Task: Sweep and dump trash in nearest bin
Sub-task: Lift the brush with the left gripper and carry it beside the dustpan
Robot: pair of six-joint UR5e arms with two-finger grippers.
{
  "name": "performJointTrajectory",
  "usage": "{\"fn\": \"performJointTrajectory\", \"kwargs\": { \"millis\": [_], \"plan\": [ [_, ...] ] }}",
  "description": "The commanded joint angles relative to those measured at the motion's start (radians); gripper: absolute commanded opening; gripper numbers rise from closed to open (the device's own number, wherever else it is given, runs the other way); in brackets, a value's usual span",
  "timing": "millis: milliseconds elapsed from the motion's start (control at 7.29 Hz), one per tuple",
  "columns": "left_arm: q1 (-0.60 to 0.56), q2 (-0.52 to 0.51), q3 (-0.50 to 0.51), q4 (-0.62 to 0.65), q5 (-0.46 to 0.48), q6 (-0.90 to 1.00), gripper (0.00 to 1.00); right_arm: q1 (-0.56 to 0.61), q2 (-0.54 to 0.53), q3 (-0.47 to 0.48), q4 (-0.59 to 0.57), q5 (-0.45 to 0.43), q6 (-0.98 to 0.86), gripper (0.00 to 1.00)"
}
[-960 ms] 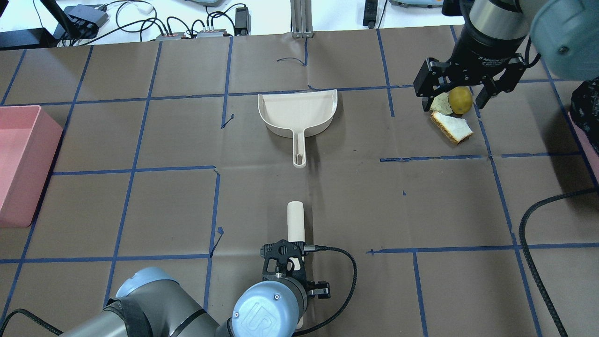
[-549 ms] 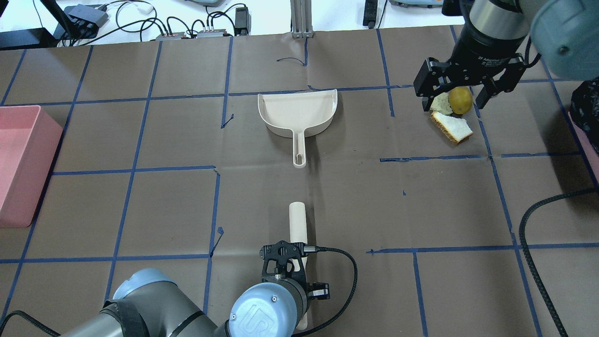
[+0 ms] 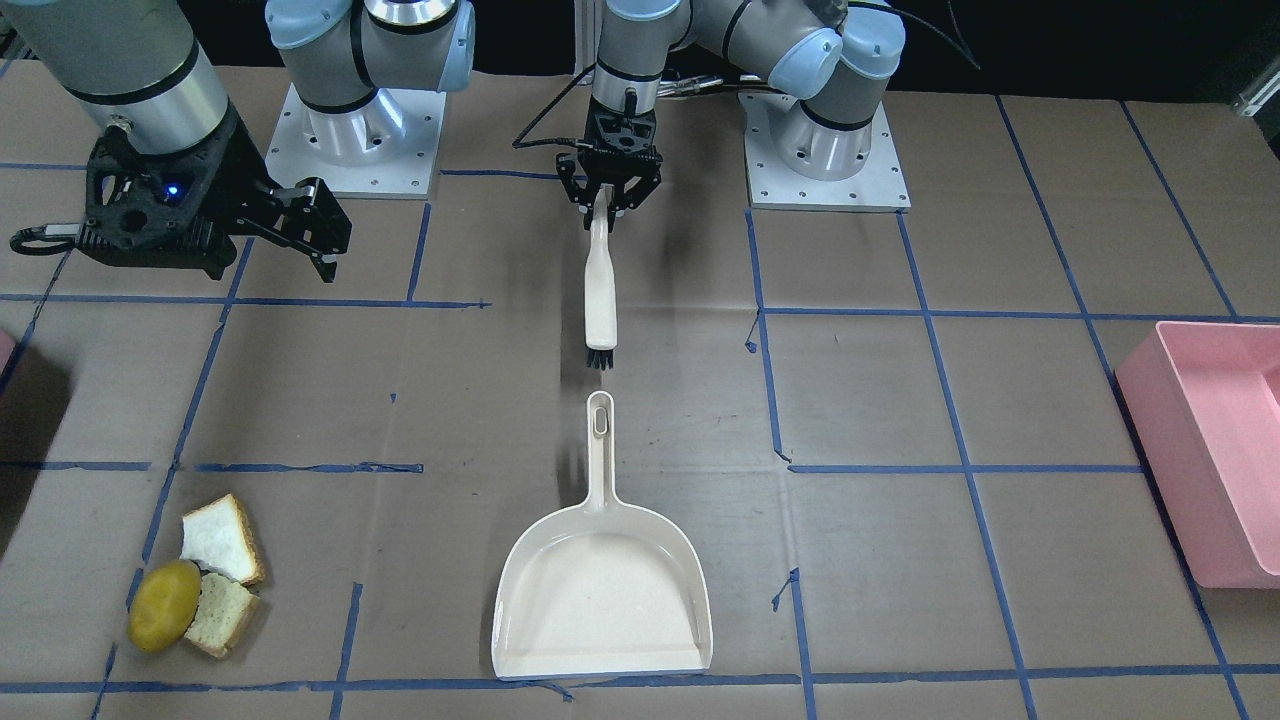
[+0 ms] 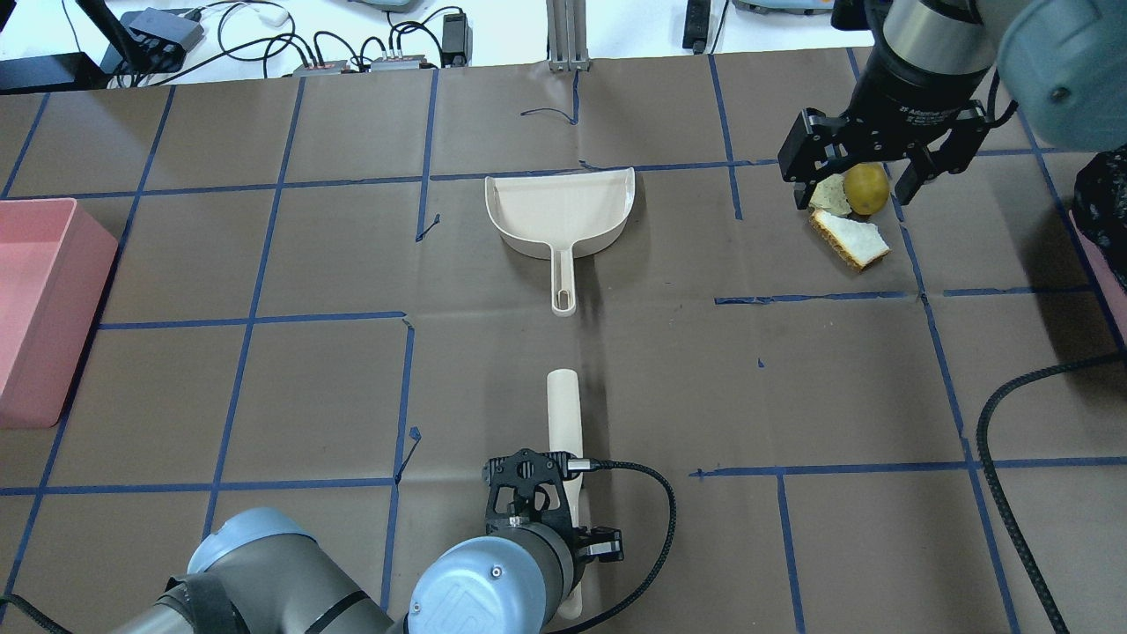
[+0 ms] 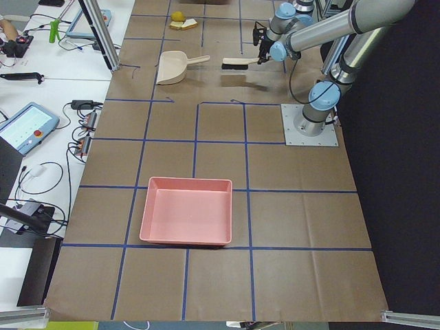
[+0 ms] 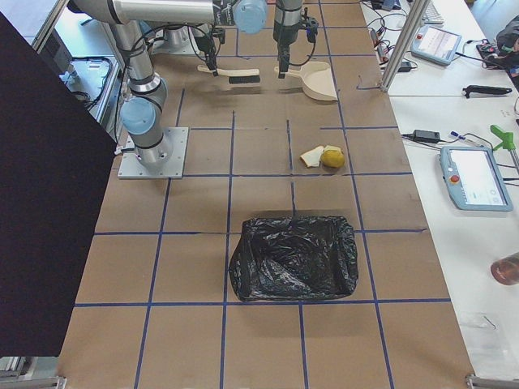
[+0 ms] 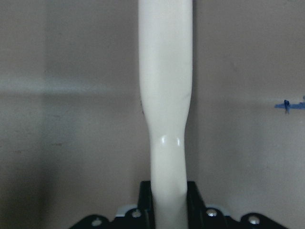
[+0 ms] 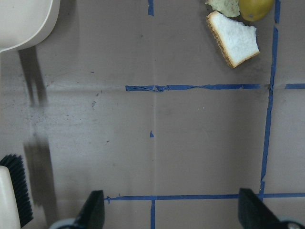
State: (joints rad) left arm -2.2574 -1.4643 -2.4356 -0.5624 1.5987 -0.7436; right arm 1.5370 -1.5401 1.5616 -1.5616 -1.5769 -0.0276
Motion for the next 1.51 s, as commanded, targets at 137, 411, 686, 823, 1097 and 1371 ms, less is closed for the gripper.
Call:
{"fn": "performJointTrajectory", "kwargs": {
  "millis": [137,411,686,823,1097,1371],
  "plan": [
    [0.079,0.096,0.083,-0.259,0.052,0.013,0.03,0.0,0.0,-0.002,0.0,0.006,0.0,1.0],
    [0.177,0.117,0.194,-0.408,0.05,0.138,0.03,0.0,0.0,-0.003,0.0,0.012,-0.001,1.0],
    [0.313,0.119,0.306,-0.54,0.041,0.35,0.03,0.0,0.0,-0.002,0.017,0.0,0.0,1.0],
    [0.382,0.117,0.367,-0.615,0.04,0.46,0.03,0.0,0.0,-0.002,0.02,0.003,0.005,1.0],
    [0.542,0.101,0.473,-0.738,0.041,0.66,0.03,0.0,-0.008,-0.011,0.018,0.005,0.006,1.0],
    [0.628,0.067,0.544,-0.83,0.023,0.684,0.04,0.017,0.02,-0.011,0.008,0.017,0.014,1.0]
  ]
}}
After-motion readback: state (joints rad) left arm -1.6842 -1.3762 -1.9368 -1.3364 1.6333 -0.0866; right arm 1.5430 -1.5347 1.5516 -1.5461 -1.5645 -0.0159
